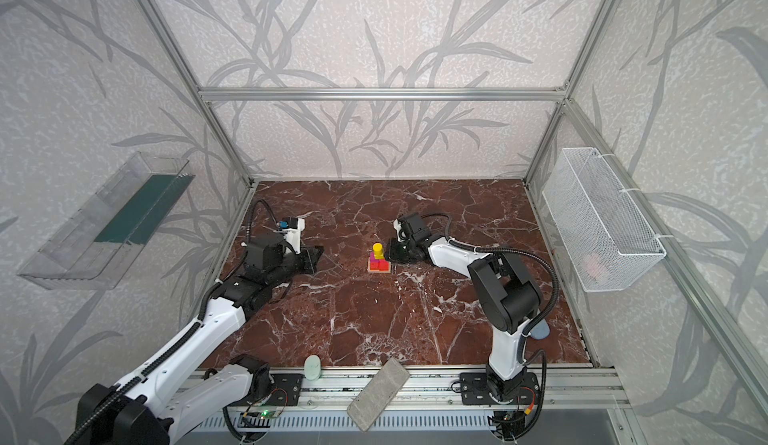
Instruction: Build the wood block tower
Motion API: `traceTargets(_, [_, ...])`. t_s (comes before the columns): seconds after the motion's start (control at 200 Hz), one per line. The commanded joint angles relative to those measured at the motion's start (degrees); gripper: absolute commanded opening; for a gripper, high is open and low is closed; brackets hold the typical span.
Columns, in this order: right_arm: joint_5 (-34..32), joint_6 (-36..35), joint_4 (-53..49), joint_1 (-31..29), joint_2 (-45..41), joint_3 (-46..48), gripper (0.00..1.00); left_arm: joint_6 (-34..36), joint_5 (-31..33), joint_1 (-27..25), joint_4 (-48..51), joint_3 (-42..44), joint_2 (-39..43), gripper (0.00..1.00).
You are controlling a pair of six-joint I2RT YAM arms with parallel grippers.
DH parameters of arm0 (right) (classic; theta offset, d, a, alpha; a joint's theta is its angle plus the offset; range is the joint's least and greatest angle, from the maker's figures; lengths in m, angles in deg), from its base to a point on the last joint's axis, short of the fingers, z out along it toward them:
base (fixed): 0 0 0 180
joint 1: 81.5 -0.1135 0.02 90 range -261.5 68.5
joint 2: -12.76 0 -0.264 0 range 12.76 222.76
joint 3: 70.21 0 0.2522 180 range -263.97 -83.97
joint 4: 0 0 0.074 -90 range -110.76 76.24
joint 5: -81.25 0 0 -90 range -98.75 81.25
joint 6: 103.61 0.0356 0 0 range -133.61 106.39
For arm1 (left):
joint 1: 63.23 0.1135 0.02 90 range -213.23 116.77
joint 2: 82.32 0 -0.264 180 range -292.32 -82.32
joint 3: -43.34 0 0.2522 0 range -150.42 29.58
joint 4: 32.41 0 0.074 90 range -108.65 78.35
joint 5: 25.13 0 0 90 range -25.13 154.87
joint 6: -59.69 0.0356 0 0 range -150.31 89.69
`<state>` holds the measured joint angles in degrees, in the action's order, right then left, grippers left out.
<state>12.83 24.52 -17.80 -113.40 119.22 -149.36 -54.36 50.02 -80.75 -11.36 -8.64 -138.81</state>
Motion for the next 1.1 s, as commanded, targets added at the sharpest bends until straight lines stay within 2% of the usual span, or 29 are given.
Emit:
traceTargets(0.0, [1.1, 0.5, 1.0, 0.2, -0.1, 0.4, 0.00, 0.8, 0.6, -0.1, 0.0, -1.5, 0.7, 0.00])
traceTargets(1.1, [0.0, 0.1, -0.7, 0.0, -1.5, 1.1, 0.00, 1.1, 1.0, -0.1, 0.7, -1.5, 1.6, 0.00])
